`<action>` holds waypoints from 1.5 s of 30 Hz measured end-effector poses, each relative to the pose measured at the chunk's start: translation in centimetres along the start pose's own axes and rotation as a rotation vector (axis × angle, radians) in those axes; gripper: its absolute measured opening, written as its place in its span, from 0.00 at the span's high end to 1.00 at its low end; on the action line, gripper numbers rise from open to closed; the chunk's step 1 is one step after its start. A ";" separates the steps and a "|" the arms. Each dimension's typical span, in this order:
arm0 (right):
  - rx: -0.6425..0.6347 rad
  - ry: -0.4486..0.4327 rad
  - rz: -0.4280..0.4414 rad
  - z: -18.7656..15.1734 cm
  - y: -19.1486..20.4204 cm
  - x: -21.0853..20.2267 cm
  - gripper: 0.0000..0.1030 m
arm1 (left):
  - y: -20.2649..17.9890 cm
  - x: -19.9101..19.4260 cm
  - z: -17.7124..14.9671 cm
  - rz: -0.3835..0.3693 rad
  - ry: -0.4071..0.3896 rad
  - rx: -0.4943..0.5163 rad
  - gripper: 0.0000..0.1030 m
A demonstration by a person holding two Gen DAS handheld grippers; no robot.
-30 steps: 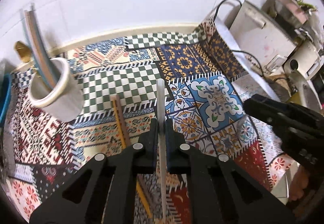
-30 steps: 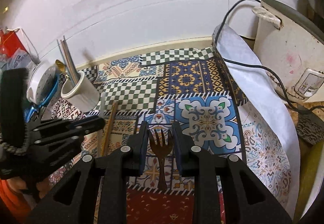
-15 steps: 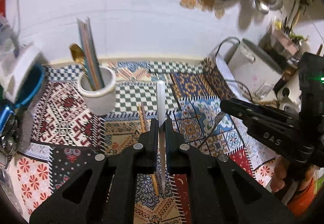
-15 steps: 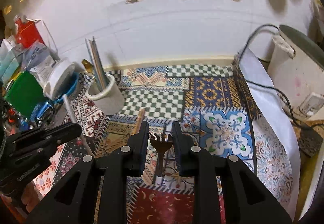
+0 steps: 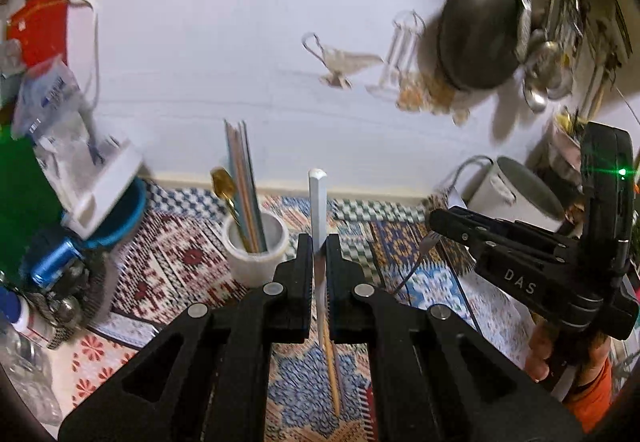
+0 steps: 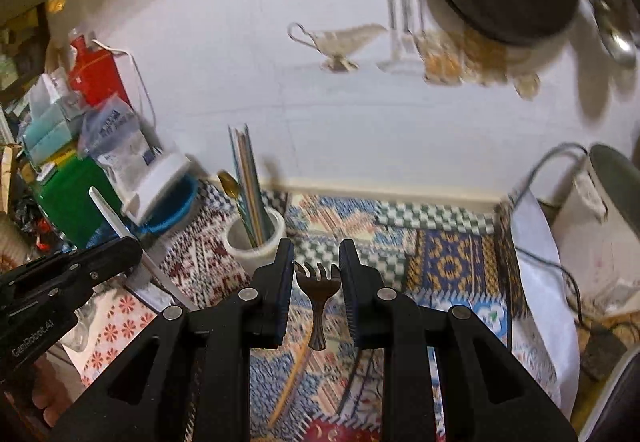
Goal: Organize utensils
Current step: 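Carry the fork and white stick upright and lower them into the white cup, then open both tools to release the fork and stick into the cup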
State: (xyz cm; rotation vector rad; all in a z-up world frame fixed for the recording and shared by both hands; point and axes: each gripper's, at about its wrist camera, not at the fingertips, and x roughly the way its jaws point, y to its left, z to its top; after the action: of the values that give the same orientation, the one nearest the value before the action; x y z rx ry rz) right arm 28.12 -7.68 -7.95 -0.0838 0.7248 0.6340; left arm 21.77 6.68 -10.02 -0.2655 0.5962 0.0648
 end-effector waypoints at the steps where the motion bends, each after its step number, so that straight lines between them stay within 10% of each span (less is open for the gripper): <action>1: -0.005 -0.008 0.006 0.4 0.2 0.0 0.80 | 0.3 -0.2 0.5 0.008 -0.010 -0.003 0.96; 21: -0.103 -0.063 0.142 7.7 4.1 6.3 0.80 | 4.9 1.8 8.1 0.125 -0.139 -0.055 0.96; 45: -0.142 0.223 0.167 3.9 4.8 18.0 0.79 | 10.3 12.9 5.1 0.182 0.084 -0.177 0.96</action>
State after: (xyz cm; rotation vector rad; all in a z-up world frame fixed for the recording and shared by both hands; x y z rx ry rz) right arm 37.96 6.52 -15.91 -0.2296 0.9075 0.8442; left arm 33.84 17.79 -15.61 -0.3862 0.6979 0.2842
